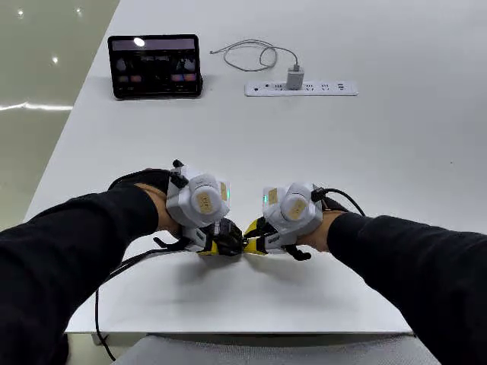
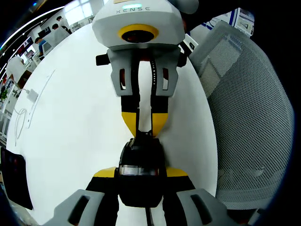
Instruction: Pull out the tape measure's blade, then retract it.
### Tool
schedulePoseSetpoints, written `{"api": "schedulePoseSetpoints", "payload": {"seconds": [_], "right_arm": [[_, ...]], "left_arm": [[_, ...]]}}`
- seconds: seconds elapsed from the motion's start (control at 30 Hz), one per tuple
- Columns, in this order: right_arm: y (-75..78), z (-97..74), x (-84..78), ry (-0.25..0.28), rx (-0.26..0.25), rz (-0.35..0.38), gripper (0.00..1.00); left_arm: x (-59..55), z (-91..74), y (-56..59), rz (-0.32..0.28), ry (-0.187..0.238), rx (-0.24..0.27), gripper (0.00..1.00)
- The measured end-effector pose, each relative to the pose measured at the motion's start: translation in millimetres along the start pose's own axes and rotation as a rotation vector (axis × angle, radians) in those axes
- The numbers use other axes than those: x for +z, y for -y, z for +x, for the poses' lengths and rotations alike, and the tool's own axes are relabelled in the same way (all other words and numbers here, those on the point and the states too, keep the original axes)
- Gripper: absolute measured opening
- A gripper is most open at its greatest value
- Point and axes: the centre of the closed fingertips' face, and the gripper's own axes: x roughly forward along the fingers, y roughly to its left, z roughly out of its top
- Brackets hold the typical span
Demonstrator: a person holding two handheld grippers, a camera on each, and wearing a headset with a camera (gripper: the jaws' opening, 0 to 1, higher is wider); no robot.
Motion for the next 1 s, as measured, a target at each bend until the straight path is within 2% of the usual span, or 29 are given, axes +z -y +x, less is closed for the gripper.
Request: {"api": "schedulePoseSetpoints", "payload": {"seconds": [0.33, 0.6, 0.8, 1.0], "right_arm": [[0.7, -6.1, -9.0, -0.022, -0.006, 0.002, 0.08], [1.3, -5.8, -8.1, -0.012, -0.014, 0.004, 0.11], [0.1, 0.1, -7.3, -0.03, -0.008, -0.026, 0.12], [0.8, 5.0, -7.7, -0.034, -0.021, -0.024, 0.11]], "left_arm": [[0.4, 0.2, -0.3, -0.005, 0.008, 0.001, 0.32], [0.5, 0.0, -0.3, -0.013, 0.008, 0.014, 0.32], [0.4, -0.3, -0.3, -0.013, 0.009, 0.012, 0.32], [0.4, -0.2, -0.6, -0.007, 0.013, 0.013, 0.32]]}}
